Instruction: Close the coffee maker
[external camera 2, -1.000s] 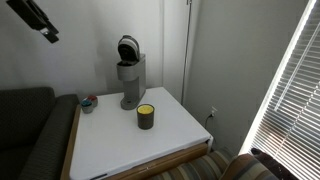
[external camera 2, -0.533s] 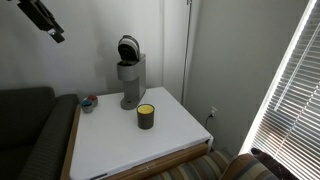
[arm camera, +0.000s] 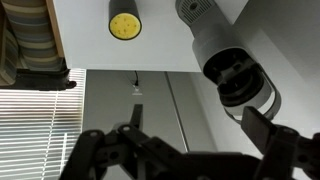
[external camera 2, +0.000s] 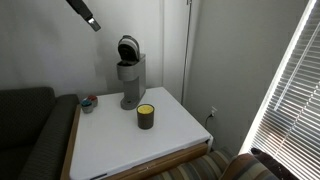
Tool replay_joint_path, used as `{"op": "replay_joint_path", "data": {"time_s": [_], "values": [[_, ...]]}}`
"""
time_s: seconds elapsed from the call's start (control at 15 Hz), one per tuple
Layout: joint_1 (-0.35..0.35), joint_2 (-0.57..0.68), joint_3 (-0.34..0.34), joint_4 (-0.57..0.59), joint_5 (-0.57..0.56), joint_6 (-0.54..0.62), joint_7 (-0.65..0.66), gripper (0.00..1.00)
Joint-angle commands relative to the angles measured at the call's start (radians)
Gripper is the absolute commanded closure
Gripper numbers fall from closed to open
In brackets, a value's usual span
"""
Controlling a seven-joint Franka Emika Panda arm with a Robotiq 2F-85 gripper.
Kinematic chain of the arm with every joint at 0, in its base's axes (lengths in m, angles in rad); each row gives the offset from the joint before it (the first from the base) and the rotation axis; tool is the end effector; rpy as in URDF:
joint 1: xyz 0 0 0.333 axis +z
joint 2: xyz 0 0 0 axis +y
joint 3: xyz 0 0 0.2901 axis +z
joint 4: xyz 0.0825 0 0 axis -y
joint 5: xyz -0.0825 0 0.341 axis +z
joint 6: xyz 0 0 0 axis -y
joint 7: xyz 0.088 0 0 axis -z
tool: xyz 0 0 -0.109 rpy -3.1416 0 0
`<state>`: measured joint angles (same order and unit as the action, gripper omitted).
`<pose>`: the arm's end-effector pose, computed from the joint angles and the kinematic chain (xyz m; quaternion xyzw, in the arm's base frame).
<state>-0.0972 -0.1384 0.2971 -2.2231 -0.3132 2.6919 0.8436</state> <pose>0.5007 0.1166 0.4917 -0.9305 0.1851 -0.3140 0.0355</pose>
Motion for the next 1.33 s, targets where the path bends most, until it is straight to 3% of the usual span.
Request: {"op": "replay_joint_path", "data": {"time_s": [0.0,0.07,0.13,0.2,0.33,0.53,0.73,1.27], "values": [[0.06,0.241,-0.064,0.252,0.062,-0.065,-0.093,0.0],[0.082,0.293,-0.077,0.311,0.124,-0.099,-0.124,0.0],[0.102,0.336,-0.099,0.371,0.116,-0.159,-0.095,0.0],[0.119,0.224,-0.128,0.232,0.104,-0.07,-0.091,0.0],[0.149,0.306,-0.152,0.321,0.123,-0.114,-0.096,0.0],[0.158,0.333,-0.157,0.352,0.127,-0.122,-0.098,0.0],[0.186,0.367,-0.168,0.374,0.24,-0.114,-0.081,0.0],[0.269,0.584,-0.295,0.795,0.154,-0.288,-0.031,0.0]]}}
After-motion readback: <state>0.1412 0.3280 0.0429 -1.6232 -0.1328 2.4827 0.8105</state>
